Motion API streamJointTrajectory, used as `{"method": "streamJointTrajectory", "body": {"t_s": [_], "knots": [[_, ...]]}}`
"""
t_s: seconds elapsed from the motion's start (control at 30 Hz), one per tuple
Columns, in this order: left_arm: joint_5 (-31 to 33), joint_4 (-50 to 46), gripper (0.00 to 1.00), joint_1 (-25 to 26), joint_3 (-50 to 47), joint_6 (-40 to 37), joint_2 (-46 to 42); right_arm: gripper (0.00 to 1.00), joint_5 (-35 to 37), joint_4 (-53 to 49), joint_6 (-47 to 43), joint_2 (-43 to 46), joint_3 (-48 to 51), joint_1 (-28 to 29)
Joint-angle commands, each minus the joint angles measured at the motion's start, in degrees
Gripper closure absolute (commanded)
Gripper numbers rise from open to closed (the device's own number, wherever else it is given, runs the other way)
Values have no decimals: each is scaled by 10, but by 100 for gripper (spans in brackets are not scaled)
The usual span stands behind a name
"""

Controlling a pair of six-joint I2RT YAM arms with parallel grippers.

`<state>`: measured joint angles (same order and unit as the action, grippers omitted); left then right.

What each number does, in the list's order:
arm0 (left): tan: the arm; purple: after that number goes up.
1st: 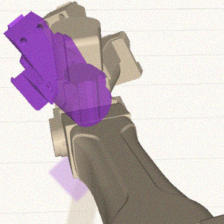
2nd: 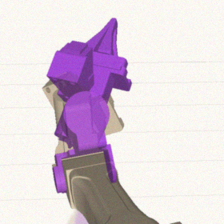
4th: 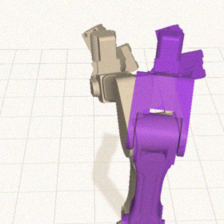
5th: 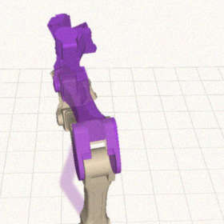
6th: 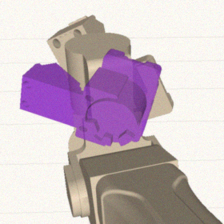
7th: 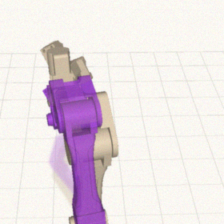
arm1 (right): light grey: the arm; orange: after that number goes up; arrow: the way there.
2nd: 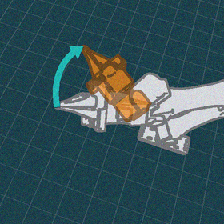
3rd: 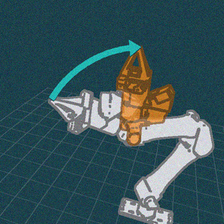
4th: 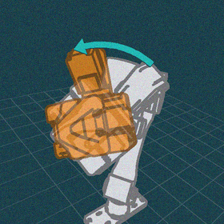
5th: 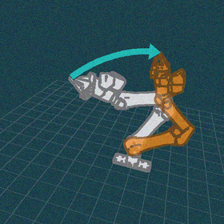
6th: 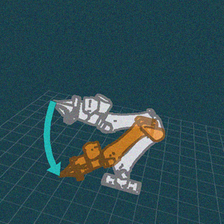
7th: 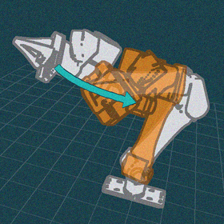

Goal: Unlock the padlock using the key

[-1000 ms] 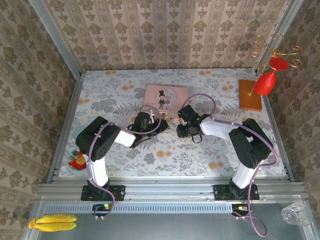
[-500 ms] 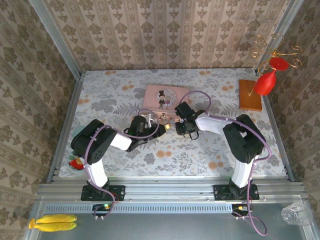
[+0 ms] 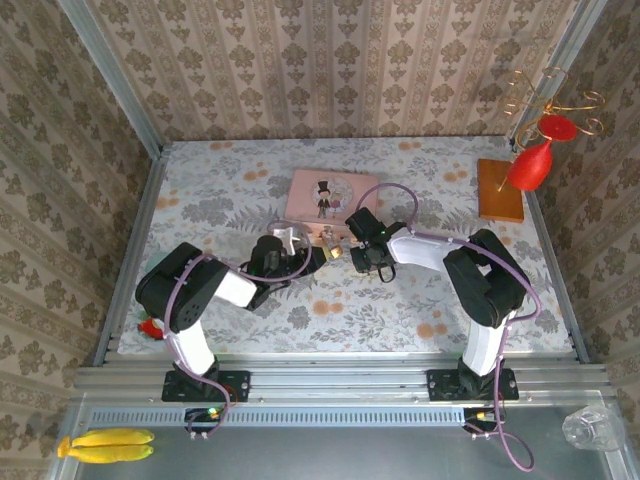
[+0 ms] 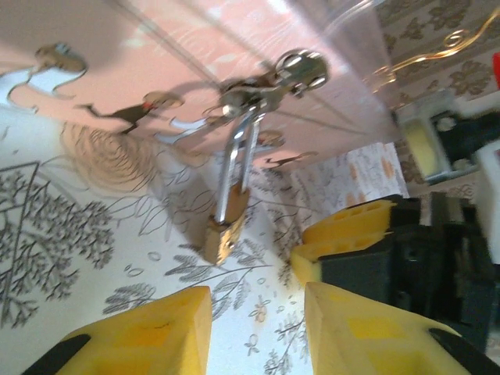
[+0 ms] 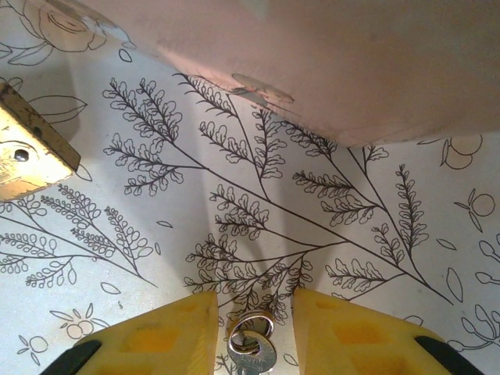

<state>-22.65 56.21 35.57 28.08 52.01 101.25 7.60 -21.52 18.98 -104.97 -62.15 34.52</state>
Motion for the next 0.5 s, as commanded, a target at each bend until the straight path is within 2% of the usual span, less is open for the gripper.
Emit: {"method": "streamJointTrajectory", "body": {"t_s": [0.0, 0.27, 0.47], "knots": [[4, 45, 61, -2, -10, -4, -13, 69, 7, -63, -10, -27, -4, 8], [6, 56, 61, -2, -14, -6, -11, 79, 11, -60, -10, -40, -8, 28], [5, 61, 60, -2, -14, -5, -7, 87, 29, -49, -10, -16, 5, 32]]}}
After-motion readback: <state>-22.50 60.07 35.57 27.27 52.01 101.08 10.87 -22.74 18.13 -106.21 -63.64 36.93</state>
